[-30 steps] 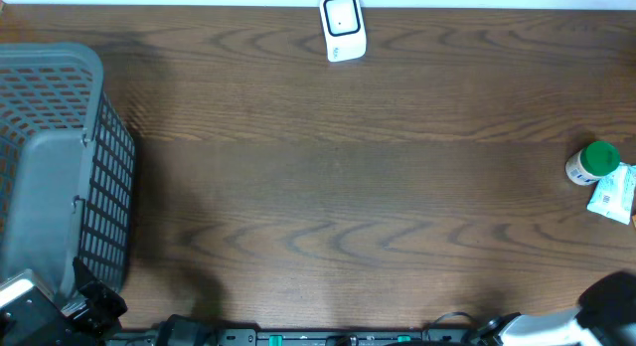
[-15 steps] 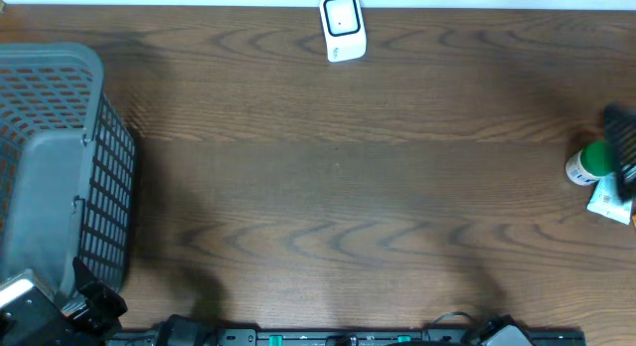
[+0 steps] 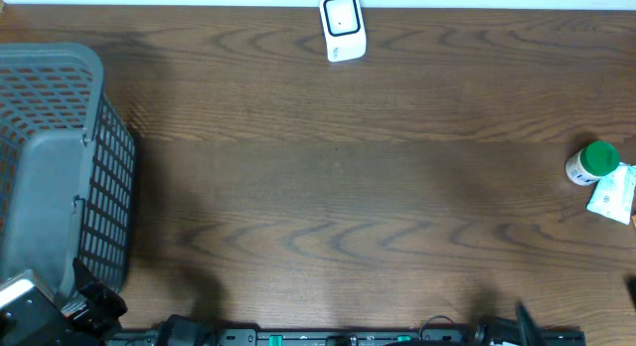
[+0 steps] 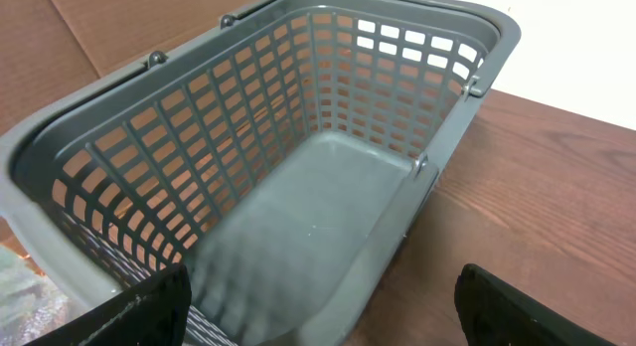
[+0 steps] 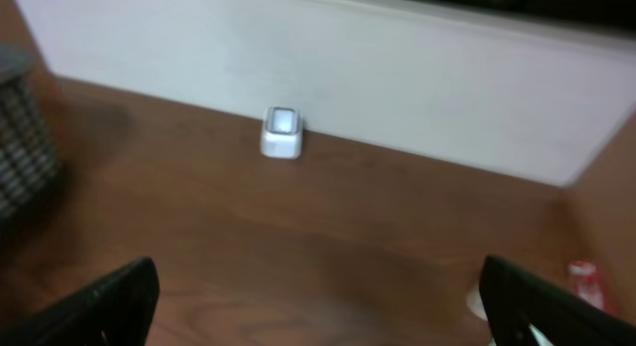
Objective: Scan the item barcode
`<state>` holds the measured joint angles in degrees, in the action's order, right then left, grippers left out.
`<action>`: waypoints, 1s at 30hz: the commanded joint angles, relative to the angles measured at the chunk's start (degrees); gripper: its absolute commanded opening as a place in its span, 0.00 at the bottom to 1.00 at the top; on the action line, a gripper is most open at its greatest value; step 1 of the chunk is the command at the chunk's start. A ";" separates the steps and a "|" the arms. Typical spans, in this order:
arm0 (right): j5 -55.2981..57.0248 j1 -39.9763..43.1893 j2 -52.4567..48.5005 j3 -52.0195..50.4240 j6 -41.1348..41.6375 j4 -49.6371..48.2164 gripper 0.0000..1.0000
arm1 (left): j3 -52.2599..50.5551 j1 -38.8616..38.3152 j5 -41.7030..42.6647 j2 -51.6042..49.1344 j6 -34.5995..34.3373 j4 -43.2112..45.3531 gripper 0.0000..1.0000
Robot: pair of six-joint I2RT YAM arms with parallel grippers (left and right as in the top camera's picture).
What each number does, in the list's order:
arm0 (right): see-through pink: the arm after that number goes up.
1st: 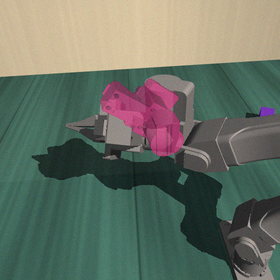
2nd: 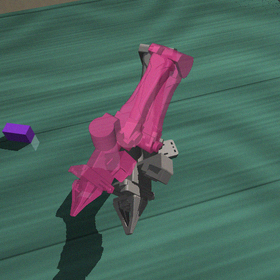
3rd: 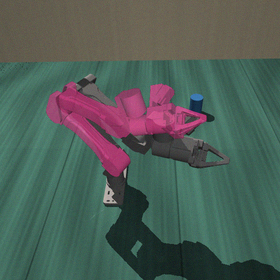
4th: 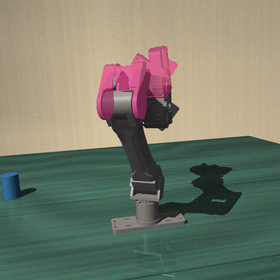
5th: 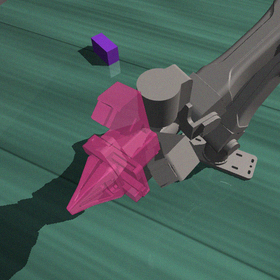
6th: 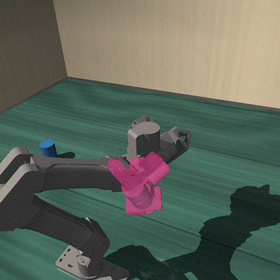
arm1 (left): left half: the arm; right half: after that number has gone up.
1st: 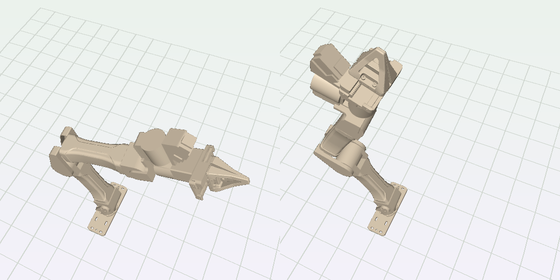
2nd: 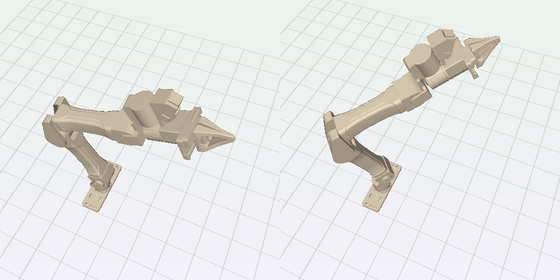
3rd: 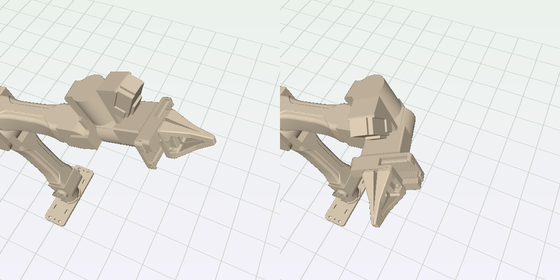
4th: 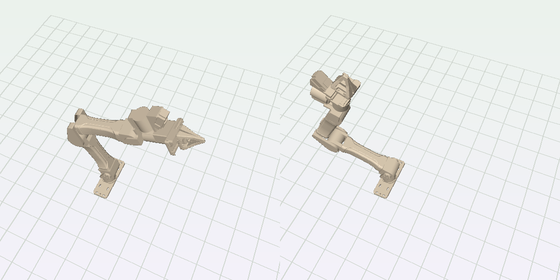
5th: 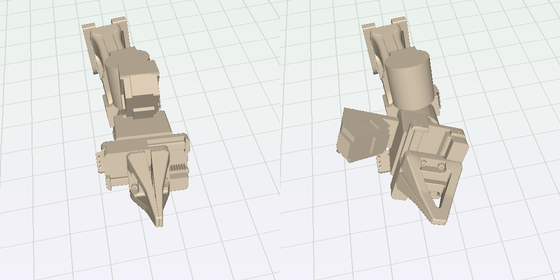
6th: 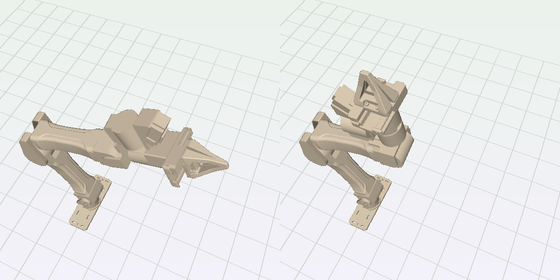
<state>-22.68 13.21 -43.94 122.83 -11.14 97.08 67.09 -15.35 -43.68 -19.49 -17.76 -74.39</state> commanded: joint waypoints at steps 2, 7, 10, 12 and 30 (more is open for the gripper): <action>15.30 -7.41 6.62 -0.13 -1.33 0.20 0.99 | 0.13 0.35 -0.50 0.26 0.72 -0.02 0.85; 16.41 -8.46 12.02 -0.13 -1.40 0.20 0.99 | 0.13 0.35 -0.50 0.24 0.72 -0.02 0.85; 19.08 -8.39 14.49 -0.24 -1.18 0.22 0.99 | 0.13 0.35 -0.52 0.26 0.72 -0.04 0.85; 19.58 -8.39 15.78 -0.39 -1.75 0.22 0.99 | 0.13 0.35 -0.50 0.26 0.72 -0.04 0.85; 16.76 -12.50 36.57 -32.81 -4.15 -12.22 0.99 | 0.13 0.35 -0.50 0.24 0.72 -0.04 0.85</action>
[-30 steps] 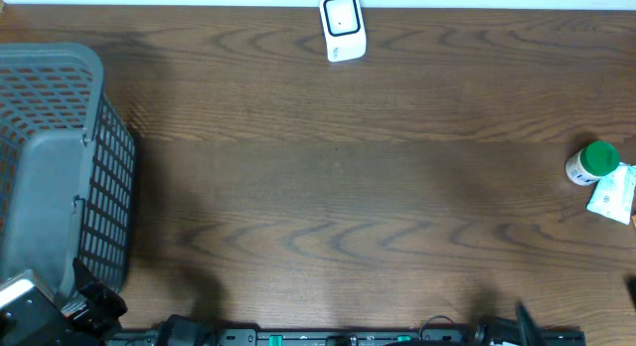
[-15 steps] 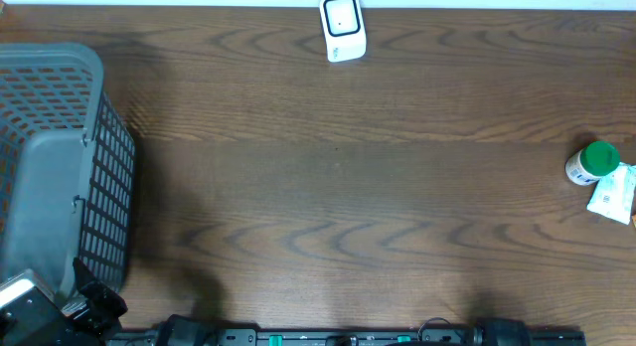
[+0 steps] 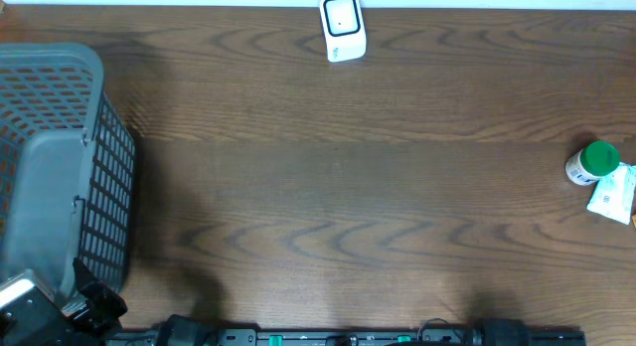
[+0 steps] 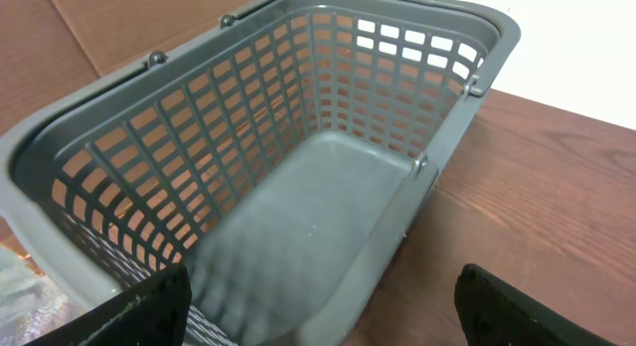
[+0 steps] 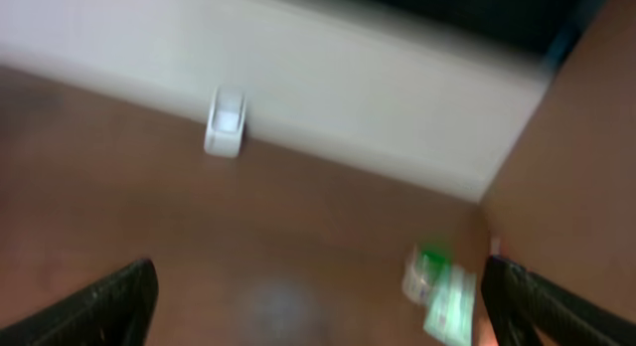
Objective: Scan the item barcode
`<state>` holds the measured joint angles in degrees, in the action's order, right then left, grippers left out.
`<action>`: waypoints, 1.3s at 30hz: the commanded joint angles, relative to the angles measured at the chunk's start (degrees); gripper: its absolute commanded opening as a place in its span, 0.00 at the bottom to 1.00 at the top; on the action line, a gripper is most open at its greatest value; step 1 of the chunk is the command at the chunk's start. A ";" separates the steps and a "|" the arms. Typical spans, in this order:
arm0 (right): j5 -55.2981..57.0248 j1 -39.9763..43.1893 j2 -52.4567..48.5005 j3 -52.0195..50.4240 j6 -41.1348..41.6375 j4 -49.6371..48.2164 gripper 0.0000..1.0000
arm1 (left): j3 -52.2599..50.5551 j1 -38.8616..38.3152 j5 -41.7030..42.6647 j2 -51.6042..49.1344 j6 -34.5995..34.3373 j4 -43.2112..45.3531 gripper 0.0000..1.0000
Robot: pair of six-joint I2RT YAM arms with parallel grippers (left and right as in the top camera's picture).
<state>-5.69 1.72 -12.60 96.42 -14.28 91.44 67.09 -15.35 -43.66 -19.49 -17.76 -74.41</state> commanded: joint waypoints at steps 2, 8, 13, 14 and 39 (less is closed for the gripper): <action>-0.68 -1.09 7.76 -11.32 -1.01 -13.99 0.99 | 0.13 0.35 -0.52 0.26 0.72 -0.02 0.85; -2.60 -1.07 11.96 -26.18 -1.01 -33.05 0.99 | 0.13 0.35 -0.52 0.24 0.72 0.00 0.85; -3.67 -1.07 12.20 -40.72 -1.01 -50.05 0.99 | 0.13 0.35 -0.52 0.24 0.72 0.00 0.85; -3.72 -1.07 12.22 -43.36 -1.01 -53.20 0.99 | 0.13 0.35 -0.52 0.24 0.72 -0.02 0.85; -6.64 -1.01 12.28 -95.30 -0.55 -108.98 0.99 | 0.13 0.35 -0.52 0.26 0.72 -0.02 0.85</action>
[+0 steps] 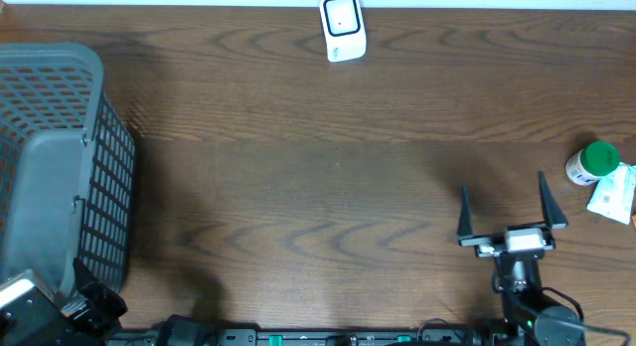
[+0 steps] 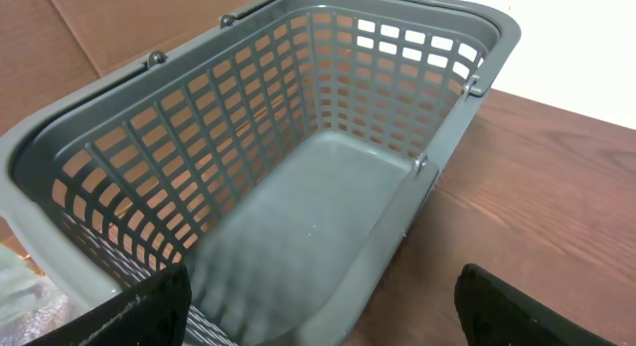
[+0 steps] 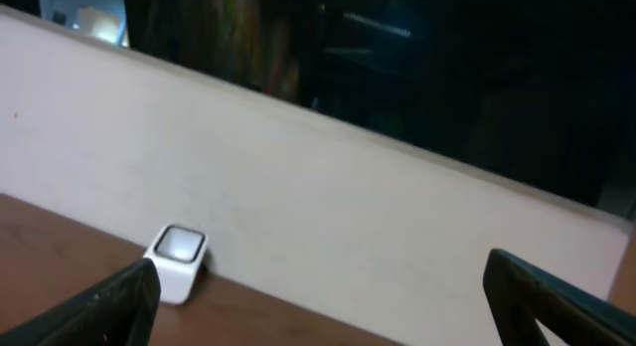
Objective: Scan the item barcode
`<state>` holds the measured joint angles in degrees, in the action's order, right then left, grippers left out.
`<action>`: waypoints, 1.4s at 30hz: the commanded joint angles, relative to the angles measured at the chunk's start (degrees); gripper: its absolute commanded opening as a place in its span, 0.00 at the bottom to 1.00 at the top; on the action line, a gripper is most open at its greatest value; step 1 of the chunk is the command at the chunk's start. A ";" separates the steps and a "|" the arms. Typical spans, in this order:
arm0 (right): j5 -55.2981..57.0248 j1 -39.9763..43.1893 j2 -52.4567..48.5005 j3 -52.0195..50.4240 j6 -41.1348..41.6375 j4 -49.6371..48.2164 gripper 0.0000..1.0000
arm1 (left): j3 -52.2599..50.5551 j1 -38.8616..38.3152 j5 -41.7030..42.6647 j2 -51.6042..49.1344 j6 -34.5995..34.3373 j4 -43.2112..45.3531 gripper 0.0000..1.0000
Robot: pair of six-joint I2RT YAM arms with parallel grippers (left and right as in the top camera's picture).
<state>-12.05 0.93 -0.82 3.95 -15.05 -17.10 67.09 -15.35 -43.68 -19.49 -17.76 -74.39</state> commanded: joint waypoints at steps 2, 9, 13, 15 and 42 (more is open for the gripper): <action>-0.07 -0.22 0.50 -3.65 0.20 1.70 0.99 | 0.13 0.35 -0.50 0.26 0.72 -0.02 0.85; 0.35 -0.24 0.50 -3.63 0.20 15.17 0.99 | 0.13 0.35 -0.50 0.26 0.72 -0.04 0.85; 0.61 -0.11 0.31 -3.58 0.39 20.22 0.99 | 0.13 0.35 -0.50 0.24 0.72 -0.04 0.85; 0.59 -0.13 0.22 -3.61 0.42 20.44 0.99 | 0.13 0.35 -0.50 0.24 0.72 -0.04 0.85; 0.61 -0.13 0.17 -3.61 0.42 20.39 0.99 | 0.13 0.35 -0.24 0.24 0.68 -0.31 0.85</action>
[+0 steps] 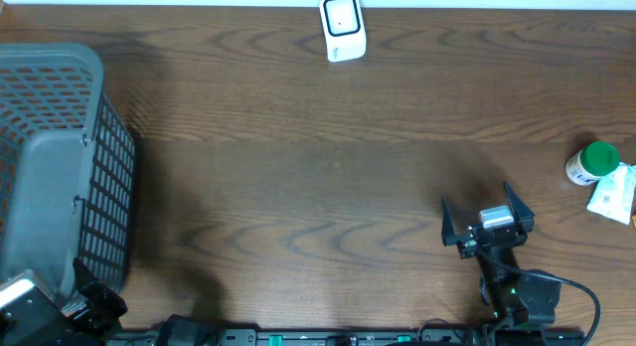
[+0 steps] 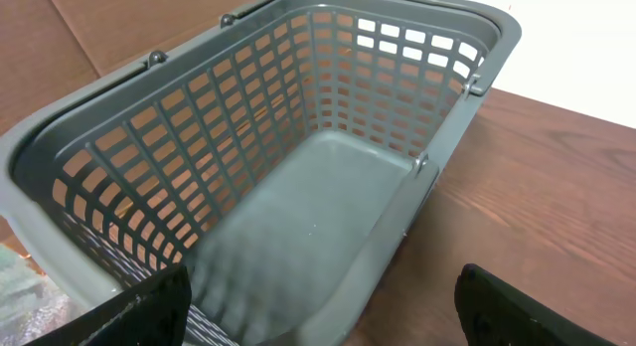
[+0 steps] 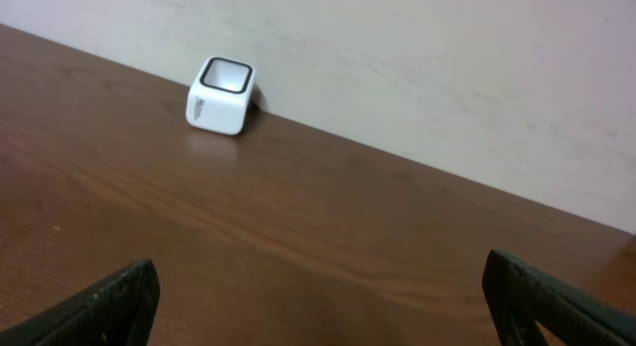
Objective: Scan the item barcode
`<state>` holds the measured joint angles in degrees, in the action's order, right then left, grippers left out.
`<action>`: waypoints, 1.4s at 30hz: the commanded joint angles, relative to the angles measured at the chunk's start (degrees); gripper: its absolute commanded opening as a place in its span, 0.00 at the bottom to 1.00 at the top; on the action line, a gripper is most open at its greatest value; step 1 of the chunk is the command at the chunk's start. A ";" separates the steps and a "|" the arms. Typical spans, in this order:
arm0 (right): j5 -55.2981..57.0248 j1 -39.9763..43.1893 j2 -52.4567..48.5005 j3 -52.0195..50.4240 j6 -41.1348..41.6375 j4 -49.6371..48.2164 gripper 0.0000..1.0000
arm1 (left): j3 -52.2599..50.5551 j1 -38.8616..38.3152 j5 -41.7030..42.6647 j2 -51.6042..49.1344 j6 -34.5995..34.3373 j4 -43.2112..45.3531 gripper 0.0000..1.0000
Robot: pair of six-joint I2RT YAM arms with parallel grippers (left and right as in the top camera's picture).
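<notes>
The white barcode scanner [image 1: 343,28] stands at the table's far edge and also shows in the right wrist view as a white cube [image 3: 221,95]. A white bottle with a green cap [image 1: 593,162] and a white packet [image 1: 614,195] lie at the right edge. My right gripper [image 1: 479,202] hovers open and empty over the front right of the table, left of the bottle; its fingers [image 3: 119,304] frame bare wood. My left gripper [image 2: 318,301] is open over the near end of the grey basket [image 2: 298,167], holding nothing.
The grey mesh basket [image 1: 60,167] takes up the table's left end and holds nothing. The left arm [image 1: 60,306] sits at the front left corner beside it. A pale wall [image 3: 417,48] runs behind the scanner.
My right gripper has shifted a little left and now tilts down, so its view shows the table and scanner instead of the wall. It stays open. The left gripper has not moved.
At first my right arm showed only at the front right edge of the overhead view. It was then out of that view, its blurred camera showing the bottle and packet. Later it stood open over the front right, and now points down at the table. The left arm never moved.
</notes>
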<state>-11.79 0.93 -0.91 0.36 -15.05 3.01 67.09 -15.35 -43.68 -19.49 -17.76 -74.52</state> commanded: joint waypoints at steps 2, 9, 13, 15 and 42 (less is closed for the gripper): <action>0.35 -0.13 0.26 -0.02 0.39 0.28 0.99 | -0.07 0.35 3.89 0.24 -1.88 0.22 0.85; 0.35 -0.13 0.26 -0.02 0.39 0.28 0.99 | -8.76 2.43 14.67 0.26 -16.87 9.09 0.85; 0.33 -0.13 0.26 -0.02 0.42 0.31 0.99 | -18.23 3.96 15.43 0.61 -24.83 18.80 0.85; 0.35 -0.13 0.26 -0.02 0.42 0.28 0.99 | -23.56 4.55 16.22 1.36 -31.56 26.18 0.85; 0.35 -0.13 0.26 -0.02 0.42 0.31 0.99 | -64.70 12.24 36.00 17.44 4.24 83.23 0.85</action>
<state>-11.77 0.93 -0.91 0.36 -15.05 3.05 4.01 -3.42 -9.74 -3.22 -17.28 8.01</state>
